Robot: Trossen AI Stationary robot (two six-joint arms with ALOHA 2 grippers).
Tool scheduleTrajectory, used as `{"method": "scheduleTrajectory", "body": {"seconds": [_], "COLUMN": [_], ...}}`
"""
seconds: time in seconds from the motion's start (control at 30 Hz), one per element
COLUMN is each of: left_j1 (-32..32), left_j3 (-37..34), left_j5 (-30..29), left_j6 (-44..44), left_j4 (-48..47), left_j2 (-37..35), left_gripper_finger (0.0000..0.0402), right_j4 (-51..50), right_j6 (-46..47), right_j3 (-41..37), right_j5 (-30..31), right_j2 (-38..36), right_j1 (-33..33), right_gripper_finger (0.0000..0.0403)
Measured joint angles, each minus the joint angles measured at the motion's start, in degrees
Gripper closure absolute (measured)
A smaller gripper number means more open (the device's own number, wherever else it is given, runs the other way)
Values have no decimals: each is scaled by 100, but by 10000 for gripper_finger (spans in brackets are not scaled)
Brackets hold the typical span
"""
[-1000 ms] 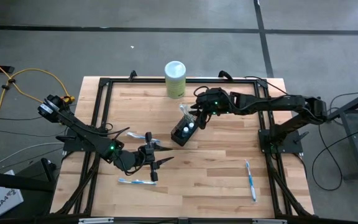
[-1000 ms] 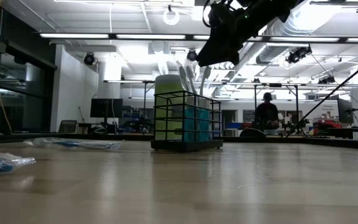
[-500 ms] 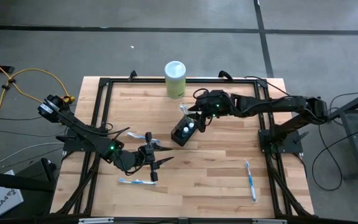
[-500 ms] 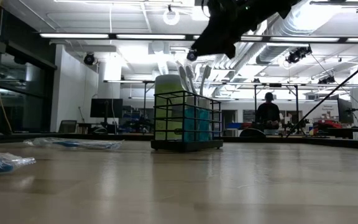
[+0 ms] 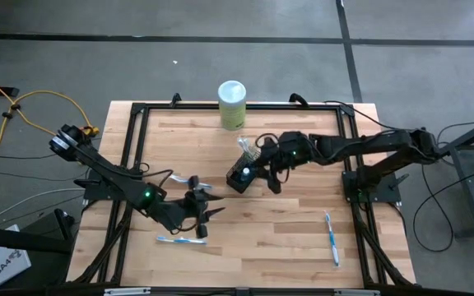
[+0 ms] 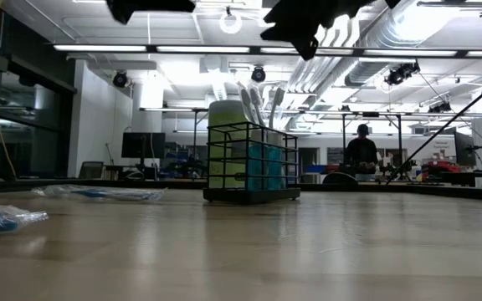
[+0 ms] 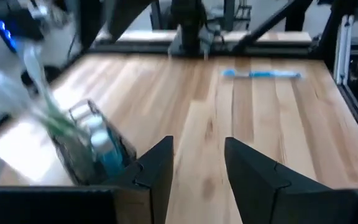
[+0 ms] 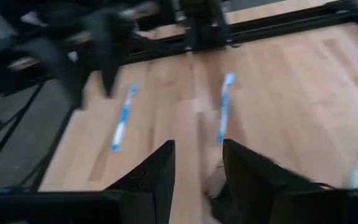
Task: Pick & Place toothbrushing station
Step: Put the bottom left blue toothbrush into the left section of the black wire organizer
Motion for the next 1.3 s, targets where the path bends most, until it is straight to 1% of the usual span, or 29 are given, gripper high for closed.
{"method": "scheduleTrajectory", "body": {"seconds": [0.13, 0.23, 0.33, 0.43, 0.5, 0.63, 0.7, 0.8, 0.97, 1.13, 1.3], "left_j1": [-9, -86, -231, -450, -618, -927, -1062, -1209, -1352, -1535, -1841], "left_j3": [0, 0, 0, 0, 0, 0, 0, 0, 0, 0, 2], "left_j5": [292, 353, 359, 277, 206, 196, 202, 405, 998, 1526, 1616], "left_j6": [-799, -1312, -1874, -2493, -2890, -3673, -3998, -4393, -4786, -4869, -5340], "left_j4": [-652, -1018, -1482, -1880, -2074, -2506, -2773, -3125, -3499, -3599, -3834], "left_j2": [-92, -97, -97, -97, -97, -87, -54, 24, 230, 338, 338], "left_gripper_finger": [263, 263, 263, 263, 263, 263, 263, 263, 263, 263, 263], "right_j4": [-4, -3, -17, -47, -52, 81, 231, 338, 431, 429, 432], "right_j6": [66, 94, 85, -168, -297, -359, -314, -186, 115, 388, 410], "right_j3": [0, 0, 0, -1, -9, -7, -7, -7, -7, -7, -7], "right_j5": [41, 64, 452, 977, 1219, 1463, 1521, 1516, 1437, 1361, 1387], "right_j2": [0, 0, 39, 228, 379, 657, 825, 1053, 1316, 1327, 1327], "right_j1": [356, 615, 948, 1301, 1494, 1767, 1825, 1898, 1921, 1947, 2032], "right_gripper_finger": [278, 278, 278, 278, 278, 278, 278, 278, 278, 278, 278]}}
